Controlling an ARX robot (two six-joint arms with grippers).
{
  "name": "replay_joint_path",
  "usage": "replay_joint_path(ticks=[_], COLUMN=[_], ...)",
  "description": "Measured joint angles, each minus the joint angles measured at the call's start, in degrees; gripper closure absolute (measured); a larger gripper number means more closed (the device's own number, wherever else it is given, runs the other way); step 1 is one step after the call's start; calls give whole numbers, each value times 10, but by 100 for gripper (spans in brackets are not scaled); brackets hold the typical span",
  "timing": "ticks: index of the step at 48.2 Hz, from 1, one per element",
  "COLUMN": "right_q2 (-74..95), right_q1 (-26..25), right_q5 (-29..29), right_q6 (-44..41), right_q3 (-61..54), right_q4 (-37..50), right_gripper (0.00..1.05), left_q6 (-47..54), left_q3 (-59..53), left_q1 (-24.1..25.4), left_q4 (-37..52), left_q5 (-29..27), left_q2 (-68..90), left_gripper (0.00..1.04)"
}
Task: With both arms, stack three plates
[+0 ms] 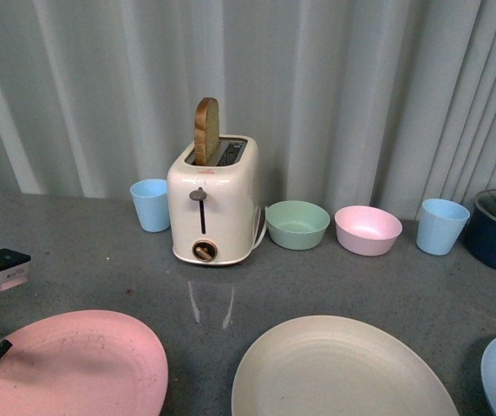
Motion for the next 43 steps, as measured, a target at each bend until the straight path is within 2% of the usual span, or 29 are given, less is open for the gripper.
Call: replay_joint_path(ticks=[13,32,43], right_q2=[0,0,0], right_q1=[0,0,0], right_q5=[0,0,0], right_q6=[0,0,0], right_q3=[0,0,0], right_q4=[0,0,0], right_gripper=[7,7,7], left_q6=[0,1,-3], left_q3=[6,76,122], left_q1=[2,10,5], left_q4=[-20,-104,-187], left_q5=[5,28,74], left_q2=[-9,-77,-115], left_gripper=[100,101,101])
